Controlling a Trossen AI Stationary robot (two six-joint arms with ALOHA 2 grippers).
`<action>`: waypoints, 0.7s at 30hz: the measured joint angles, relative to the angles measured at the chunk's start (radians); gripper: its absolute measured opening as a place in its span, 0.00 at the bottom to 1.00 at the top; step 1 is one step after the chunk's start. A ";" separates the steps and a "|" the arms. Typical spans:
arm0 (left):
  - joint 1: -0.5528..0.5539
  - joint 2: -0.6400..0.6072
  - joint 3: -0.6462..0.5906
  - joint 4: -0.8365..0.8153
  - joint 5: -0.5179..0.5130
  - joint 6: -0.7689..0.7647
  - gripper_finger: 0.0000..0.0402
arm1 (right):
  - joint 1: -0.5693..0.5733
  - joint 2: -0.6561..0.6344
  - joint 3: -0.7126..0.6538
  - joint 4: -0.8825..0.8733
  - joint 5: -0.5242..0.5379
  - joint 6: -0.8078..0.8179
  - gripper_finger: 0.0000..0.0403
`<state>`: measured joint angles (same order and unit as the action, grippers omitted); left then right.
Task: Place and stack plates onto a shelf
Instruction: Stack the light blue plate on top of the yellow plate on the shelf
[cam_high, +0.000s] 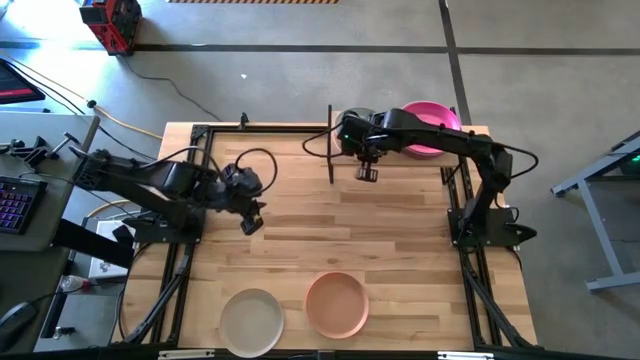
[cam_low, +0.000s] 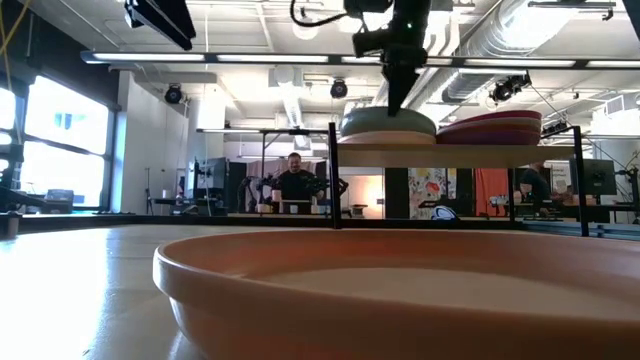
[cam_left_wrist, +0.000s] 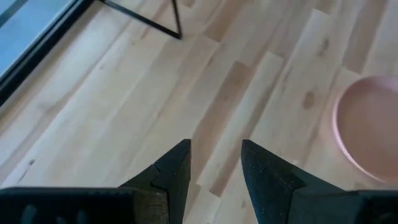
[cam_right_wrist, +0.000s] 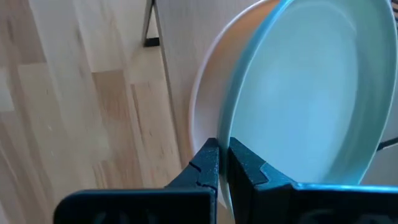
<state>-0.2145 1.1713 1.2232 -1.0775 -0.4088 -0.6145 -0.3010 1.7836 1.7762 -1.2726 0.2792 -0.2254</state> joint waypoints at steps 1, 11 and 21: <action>0.013 0.000 0.000 0.000 0.000 0.006 0.33 | -0.002 0.000 -0.007 0.007 0.000 -0.012 0.00; 0.116 0.000 0.000 0.000 0.000 0.051 0.33 | -0.043 0.000 -0.011 0.026 -0.091 -0.071 0.00; 0.162 0.000 0.000 0.001 0.003 0.051 0.33 | -0.065 0.000 -0.011 0.028 -0.104 -0.069 0.02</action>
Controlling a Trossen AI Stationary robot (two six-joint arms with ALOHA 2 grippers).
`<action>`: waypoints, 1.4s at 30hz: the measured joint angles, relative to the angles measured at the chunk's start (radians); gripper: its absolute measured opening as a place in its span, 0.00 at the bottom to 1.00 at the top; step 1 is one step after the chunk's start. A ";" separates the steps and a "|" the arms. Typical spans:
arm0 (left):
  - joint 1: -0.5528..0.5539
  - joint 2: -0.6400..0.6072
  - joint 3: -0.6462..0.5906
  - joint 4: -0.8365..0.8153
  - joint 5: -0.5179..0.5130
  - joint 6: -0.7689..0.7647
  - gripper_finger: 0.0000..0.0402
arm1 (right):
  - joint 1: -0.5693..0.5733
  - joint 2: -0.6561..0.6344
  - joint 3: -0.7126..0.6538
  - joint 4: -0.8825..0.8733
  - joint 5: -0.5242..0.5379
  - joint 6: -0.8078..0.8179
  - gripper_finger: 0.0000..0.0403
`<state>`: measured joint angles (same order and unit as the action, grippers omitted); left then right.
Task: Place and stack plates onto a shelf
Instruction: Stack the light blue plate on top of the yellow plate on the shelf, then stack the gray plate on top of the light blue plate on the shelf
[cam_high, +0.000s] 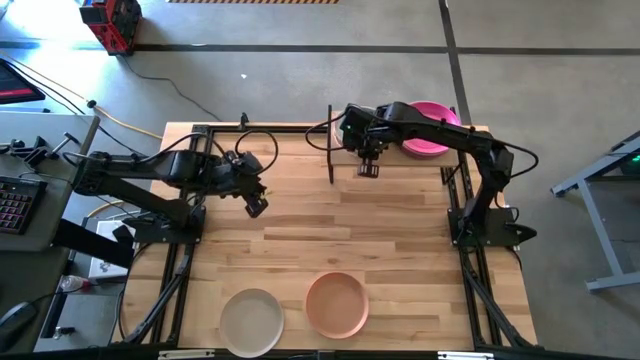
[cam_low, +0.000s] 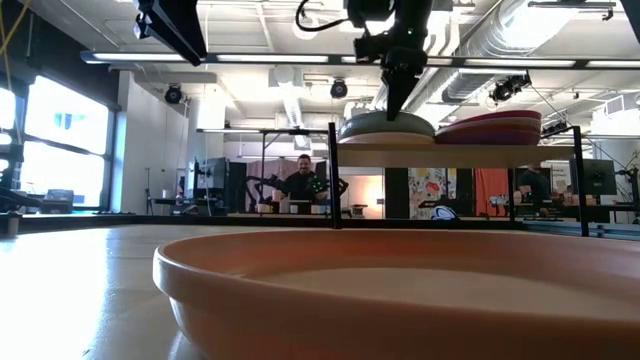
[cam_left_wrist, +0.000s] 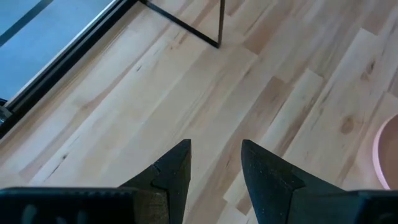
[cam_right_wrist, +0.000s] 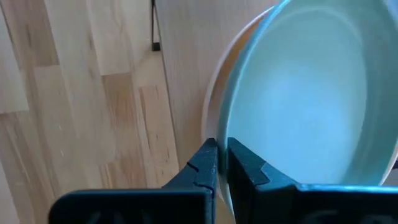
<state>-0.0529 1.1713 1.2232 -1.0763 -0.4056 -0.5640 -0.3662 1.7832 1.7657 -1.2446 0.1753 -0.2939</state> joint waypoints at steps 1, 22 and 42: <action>0.003 0.000 0.000 0.000 0.000 0.000 0.33 | 0.001 0.000 0.000 0.000 0.000 0.001 0.03; -0.018 0.010 -0.001 -0.005 0.147 -0.069 0.33 | 0.018 -0.086 0.001 -0.022 -0.065 0.190 0.24; -0.401 0.173 -0.001 -0.023 0.248 -0.161 0.33 | 0.393 -0.132 0.001 -0.011 -0.222 0.658 0.24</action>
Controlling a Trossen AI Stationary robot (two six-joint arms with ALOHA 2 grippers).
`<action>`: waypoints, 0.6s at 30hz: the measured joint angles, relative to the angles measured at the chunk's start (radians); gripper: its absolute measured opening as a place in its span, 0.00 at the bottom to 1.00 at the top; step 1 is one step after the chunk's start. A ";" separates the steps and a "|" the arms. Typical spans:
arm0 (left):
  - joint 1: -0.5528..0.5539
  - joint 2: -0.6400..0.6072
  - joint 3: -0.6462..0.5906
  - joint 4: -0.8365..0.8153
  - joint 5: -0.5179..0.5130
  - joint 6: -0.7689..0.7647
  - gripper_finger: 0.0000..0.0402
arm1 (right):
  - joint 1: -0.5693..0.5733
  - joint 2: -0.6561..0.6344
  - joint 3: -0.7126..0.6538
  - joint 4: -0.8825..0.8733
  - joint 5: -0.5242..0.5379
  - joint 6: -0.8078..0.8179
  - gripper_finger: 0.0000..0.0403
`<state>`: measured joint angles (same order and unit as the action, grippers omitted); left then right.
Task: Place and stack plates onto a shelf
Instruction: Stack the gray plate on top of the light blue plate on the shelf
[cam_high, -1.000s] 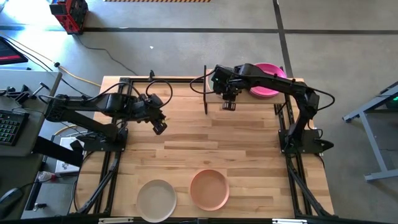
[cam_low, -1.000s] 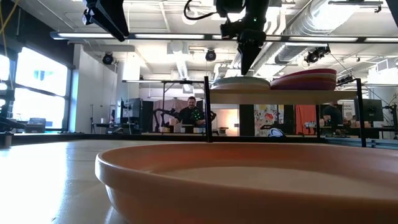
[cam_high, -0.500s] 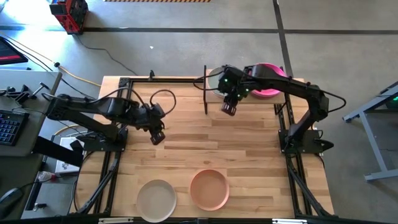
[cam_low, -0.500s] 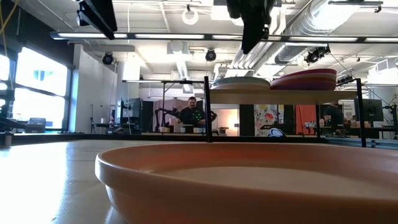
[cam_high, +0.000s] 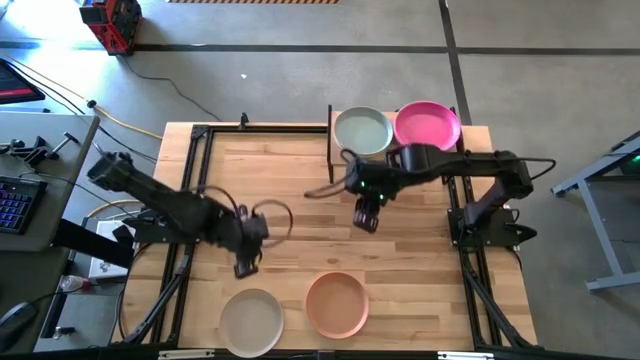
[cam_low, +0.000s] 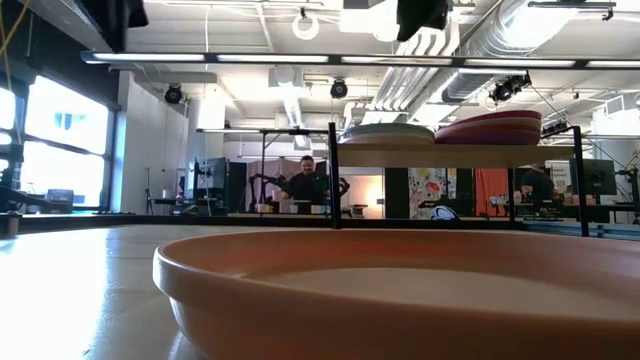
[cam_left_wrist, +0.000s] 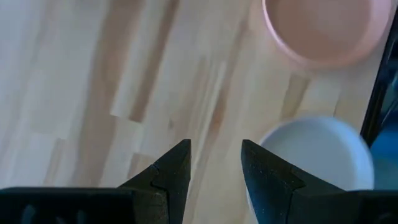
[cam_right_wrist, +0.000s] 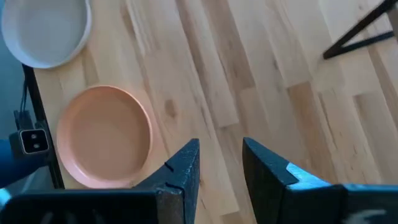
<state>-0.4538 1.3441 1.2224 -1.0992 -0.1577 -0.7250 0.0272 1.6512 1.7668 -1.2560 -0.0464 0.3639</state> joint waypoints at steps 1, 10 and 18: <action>-0.024 0.018 0.000 -0.001 0.000 0.000 0.33 | 0.022 0.000 0.000 0.005 0.014 0.020 0.24; -0.202 0.210 0.000 0.019 -0.006 0.004 0.33 | 0.175 0.000 0.000 0.043 0.104 0.148 0.24; -0.276 0.372 0.000 0.083 0.027 0.038 0.33 | 0.257 0.000 0.000 0.049 0.157 0.231 0.24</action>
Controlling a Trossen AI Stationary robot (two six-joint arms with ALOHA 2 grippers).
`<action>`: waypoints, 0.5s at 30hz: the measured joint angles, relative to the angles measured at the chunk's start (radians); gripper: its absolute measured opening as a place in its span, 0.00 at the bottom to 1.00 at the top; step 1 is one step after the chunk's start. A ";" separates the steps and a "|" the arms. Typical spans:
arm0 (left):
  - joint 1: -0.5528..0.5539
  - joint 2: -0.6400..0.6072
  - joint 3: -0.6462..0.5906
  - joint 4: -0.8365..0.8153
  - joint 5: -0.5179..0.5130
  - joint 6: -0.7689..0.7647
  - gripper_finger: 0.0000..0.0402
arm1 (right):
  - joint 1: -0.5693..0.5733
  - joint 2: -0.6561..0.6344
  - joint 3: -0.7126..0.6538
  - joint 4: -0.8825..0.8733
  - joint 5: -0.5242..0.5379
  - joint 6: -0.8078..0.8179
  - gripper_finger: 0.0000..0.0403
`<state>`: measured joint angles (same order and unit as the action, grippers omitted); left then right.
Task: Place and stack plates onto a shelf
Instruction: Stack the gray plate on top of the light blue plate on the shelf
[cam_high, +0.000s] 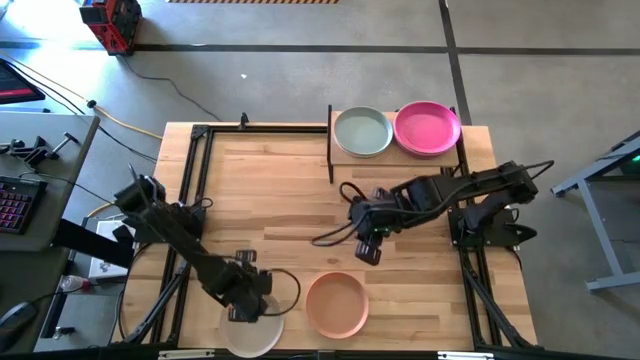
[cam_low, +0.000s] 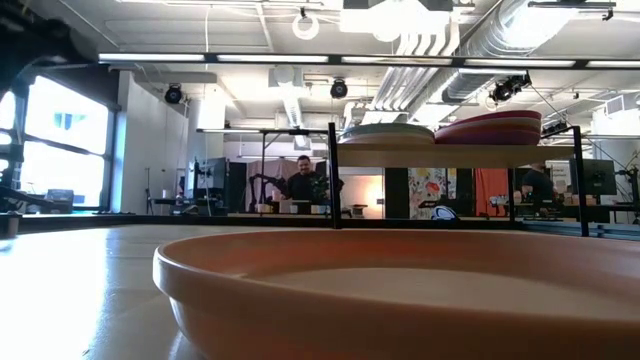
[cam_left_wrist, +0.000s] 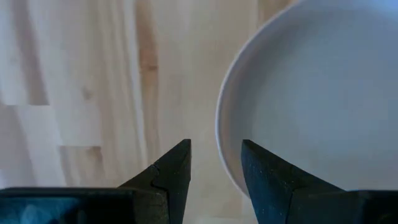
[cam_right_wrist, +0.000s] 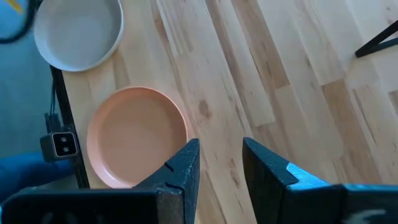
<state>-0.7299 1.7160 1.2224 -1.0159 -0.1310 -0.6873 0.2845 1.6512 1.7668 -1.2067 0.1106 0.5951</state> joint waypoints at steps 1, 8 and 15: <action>-0.007 0.017 0.000 0.007 0.001 0.000 0.33 | 0.008 0.000 0.000 0.000 0.007 0.009 0.24; -0.020 0.103 0.000 0.021 0.022 -0.008 0.33 | 0.062 0.000 0.000 0.000 0.048 0.048 0.24; -0.015 0.152 0.000 0.027 0.018 -0.008 0.33 | 0.096 0.000 0.000 0.004 0.082 0.082 0.24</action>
<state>-0.7444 1.8682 1.2224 -0.9888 -0.1131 -0.6952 0.3801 1.6512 1.7664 -1.2023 0.1925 0.6775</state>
